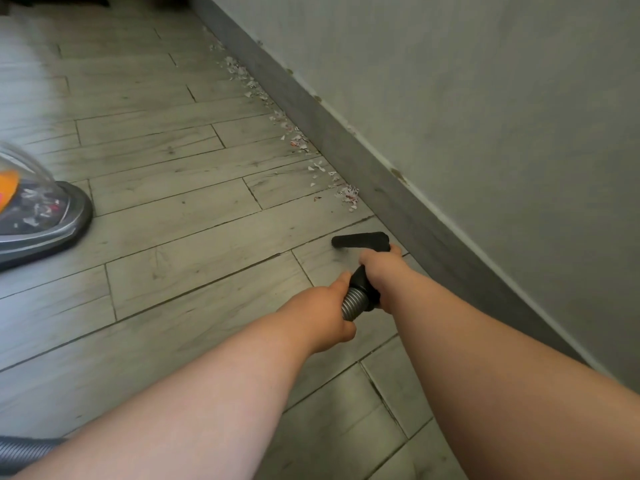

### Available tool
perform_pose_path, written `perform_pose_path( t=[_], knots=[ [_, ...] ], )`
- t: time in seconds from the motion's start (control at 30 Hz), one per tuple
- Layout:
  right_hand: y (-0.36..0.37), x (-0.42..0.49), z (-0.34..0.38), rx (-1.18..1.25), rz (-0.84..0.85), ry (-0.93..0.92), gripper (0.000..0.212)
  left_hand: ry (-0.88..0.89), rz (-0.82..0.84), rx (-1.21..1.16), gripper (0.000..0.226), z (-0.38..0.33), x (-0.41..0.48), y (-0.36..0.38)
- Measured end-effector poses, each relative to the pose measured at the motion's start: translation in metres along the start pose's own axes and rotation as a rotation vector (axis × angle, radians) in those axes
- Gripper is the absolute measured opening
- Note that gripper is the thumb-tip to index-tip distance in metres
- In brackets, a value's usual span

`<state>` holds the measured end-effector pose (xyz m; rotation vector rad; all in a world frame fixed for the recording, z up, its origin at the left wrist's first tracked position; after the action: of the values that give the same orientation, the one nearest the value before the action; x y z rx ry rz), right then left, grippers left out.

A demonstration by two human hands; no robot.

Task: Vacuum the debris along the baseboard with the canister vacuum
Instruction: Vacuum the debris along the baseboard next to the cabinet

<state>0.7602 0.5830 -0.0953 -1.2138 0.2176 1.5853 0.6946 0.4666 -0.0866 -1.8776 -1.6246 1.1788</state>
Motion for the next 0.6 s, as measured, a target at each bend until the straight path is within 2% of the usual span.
perform_pose_path(
  t=[0.17, 0.27, 0.47, 0.6],
  knots=[
    [-0.012, -0.007, -0.021, 0.018, 0.091, -0.015, 0.056, 0.032, 0.003, 0.02, 0.079, -0.011, -0.014, 0.001],
    [-0.015, -0.009, -0.028, 0.009, 0.108, -0.005, 0.055, 0.054, -0.007, 0.022, 0.071, -0.019, -0.021, 0.003],
    [-0.023, -0.009, -0.038, 0.098, -0.015, 0.033, 0.066, 0.06, 0.035, 0.042, 0.088, -0.024, -0.019, 0.018],
    [-0.029, -0.002, -0.044, 0.151, -0.039, 0.025, 0.071, 0.077, 0.049, 0.036, 0.091, -0.024, -0.008, 0.028]
  ],
)
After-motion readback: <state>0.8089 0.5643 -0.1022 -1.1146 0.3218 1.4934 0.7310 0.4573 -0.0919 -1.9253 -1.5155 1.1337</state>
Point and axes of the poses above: each hand's wrist, its own x-axis towards the middle knuckle, its own y-axis out of the palm, z = x × y, the point moved 3 cm from there along x, towards the middle knuckle, and after that the axes turned 11 degrees about y, right-handed, at the moved point
